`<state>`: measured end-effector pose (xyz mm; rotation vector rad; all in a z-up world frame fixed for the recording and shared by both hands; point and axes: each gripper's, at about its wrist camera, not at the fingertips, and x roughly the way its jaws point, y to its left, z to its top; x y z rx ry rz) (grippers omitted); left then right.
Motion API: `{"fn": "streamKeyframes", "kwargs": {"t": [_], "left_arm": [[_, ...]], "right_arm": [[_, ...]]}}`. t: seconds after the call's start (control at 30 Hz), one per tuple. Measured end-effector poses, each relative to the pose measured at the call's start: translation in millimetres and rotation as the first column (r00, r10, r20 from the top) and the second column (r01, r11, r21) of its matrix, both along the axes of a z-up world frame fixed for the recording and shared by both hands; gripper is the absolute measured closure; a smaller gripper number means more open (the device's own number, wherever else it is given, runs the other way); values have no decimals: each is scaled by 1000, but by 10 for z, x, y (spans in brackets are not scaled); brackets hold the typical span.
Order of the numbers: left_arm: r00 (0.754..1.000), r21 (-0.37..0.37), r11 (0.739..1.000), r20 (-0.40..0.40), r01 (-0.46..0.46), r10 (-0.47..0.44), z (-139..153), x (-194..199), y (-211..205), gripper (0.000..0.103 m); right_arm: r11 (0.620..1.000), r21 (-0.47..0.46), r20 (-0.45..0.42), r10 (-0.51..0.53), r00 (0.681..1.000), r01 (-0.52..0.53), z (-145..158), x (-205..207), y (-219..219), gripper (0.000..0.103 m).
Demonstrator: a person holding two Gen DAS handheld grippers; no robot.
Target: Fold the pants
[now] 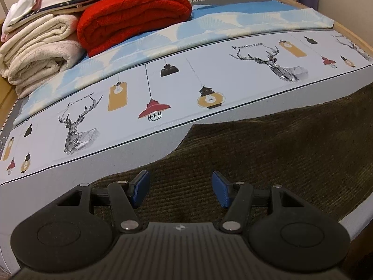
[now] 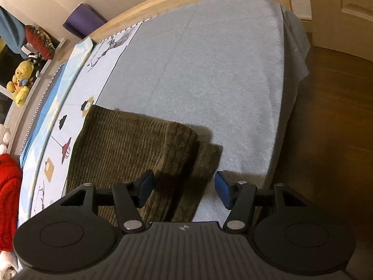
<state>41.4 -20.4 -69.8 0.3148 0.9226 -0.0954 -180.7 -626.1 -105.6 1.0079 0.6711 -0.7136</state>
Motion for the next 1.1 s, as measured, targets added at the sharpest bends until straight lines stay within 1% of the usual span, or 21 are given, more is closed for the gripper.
{"fn": "streamKeyframes", "kwargs": {"t": [0.1, 0.13, 0.2, 0.27, 0.33, 0.37, 0.43, 0.47, 0.6, 0.67, 0.77, 0.8, 0.83, 0.87, 0.9, 0.97, 1.0, 1.03, 1.1], "left_arm": [[1000, 1, 1000, 3, 1, -1, 6, -12, 48, 38], [1000, 4, 1000, 4, -1, 1, 6, -13, 71, 37], [1000, 6, 1000, 0, -6, 6, 5, -11, 108, 37], [1000, 11, 1000, -5, -10, 10, 4, -16, 146, 35], [1000, 16, 1000, -4, -11, 11, 5, -21, 178, 35], [1000, 16, 1000, -3, -12, 12, 8, -25, 191, 35], [1000, 17, 1000, -1, -15, 15, 13, -33, 223, 35], [1000, 17, 1000, -1, -18, 18, 16, -40, 242, 35], [1000, 16, 1000, 0, -24, 24, 29, -51, 285, 35], [1000, 17, 1000, 1, -26, 26, 32, -55, 303, 35], [1000, 20, 999, 0, -29, 29, 34, -58, 317, 33], [1000, 22, 999, -1, -29, 29, 32, -58, 317, 33], [1000, 26, 999, -2, -27, 27, 29, -59, 315, 33], [1000, 28, 999, -3, -25, 25, 26, -63, 309, 32], [1000, 30, 999, -4, -23, 24, 23, -65, 305, 32], [1000, 30, 999, -6, -23, 23, 18, -59, 296, 32], [1000, 30, 999, -7, -22, 22, 17, -59, 293, 32], [1000, 29, 999, -7, -21, 21, 16, -61, 288, 31], [1000, 31, 999, -7, -18, 18, 9, -59, 274, 31]], "right_arm": [[1000, -2, 10, -17, 1000, 17, 3, 46, 1, 36], [1000, -4, 11, -19, 1000, 19, 11, 65, 16, 36], [1000, -24, 1, -6, 1000, 6, 34, 115, 51, 36], [998, -69, -19, 8, 1000, -9, 89, 162, 105, 36], [996, -88, -16, 10, 1000, -11, 127, 187, 145, 39], [995, -97, -20, 11, 1000, -13, 135, 202, 160, 46], [994, -110, -26, 17, 1000, -20, 139, 214, 175, 80], [992, -124, -26, 17, 1000, -20, 152, 213, 182, 88], [981, -193, -11, 16, 1000, -17, 269, 220, 284, 89], [973, -232, 26, 18, 999, -12, 371, 209, 362, 89], [949, -313, 89, 55, 994, -25, 548, 192, 501, 89], [940, -339, 92, 71, 993, -36, 575, 209, 530, 89], [933, -356, 75, 80, 994, -48, 573, 239, 542, 89], [935, -352, 39, 72, 997, -54, 531, 271, 526, 89], [945, -323, 4, 51, 999, -47, 469, 283, 482, 89], [974, -227, -41, -7, 999, -3, 320, 254, 342, 87], [984, -176, -53, -37, 998, 27, 241, 214, 268, 82], [988, -145, -65, -57, 996, 48, 188, 185, 220, 80], [991, -123, -83, -61, 995, 50, 123, 173, 174, 70]]}}
